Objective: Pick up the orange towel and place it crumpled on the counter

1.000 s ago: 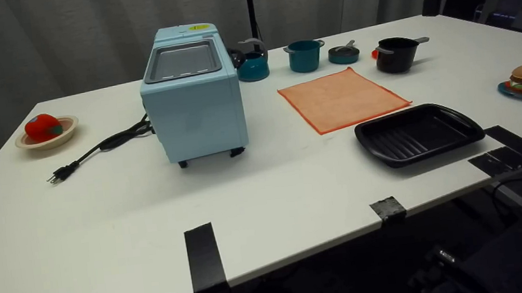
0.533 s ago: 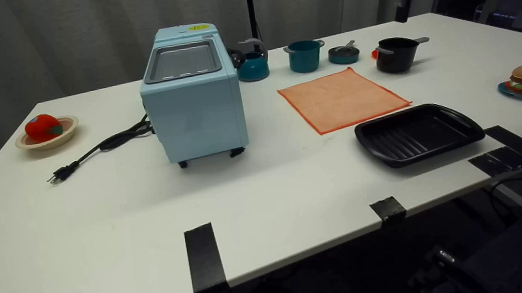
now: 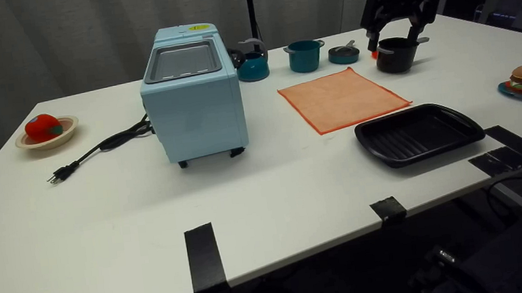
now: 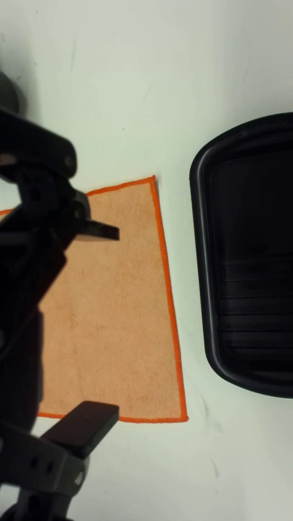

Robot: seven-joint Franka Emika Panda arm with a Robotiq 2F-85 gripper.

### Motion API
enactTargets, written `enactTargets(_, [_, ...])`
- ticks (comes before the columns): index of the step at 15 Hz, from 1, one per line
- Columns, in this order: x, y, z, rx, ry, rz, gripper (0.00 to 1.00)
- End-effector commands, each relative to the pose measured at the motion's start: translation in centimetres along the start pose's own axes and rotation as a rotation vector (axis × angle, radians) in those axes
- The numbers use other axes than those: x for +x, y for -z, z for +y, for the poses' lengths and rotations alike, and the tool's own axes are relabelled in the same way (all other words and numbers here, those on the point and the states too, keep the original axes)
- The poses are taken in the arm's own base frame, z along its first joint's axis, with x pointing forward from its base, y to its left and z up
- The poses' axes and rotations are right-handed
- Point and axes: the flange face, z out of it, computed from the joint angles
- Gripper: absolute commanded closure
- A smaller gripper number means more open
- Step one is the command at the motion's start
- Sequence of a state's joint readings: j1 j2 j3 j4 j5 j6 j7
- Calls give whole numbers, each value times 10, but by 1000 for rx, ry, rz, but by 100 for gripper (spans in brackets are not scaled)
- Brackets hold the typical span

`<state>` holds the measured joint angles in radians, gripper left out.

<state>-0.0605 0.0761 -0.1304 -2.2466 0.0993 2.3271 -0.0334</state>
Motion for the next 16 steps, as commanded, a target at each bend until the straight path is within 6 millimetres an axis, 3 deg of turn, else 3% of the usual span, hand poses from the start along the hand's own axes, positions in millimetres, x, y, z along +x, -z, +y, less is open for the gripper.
enactTargets(1, [27,-27,15,20,-77,-10,0])
enactTargets(10, [41,-104,36,51,-220,-85,0])
enactTargets(16, [55,-129,69,42,-292,-76,0])
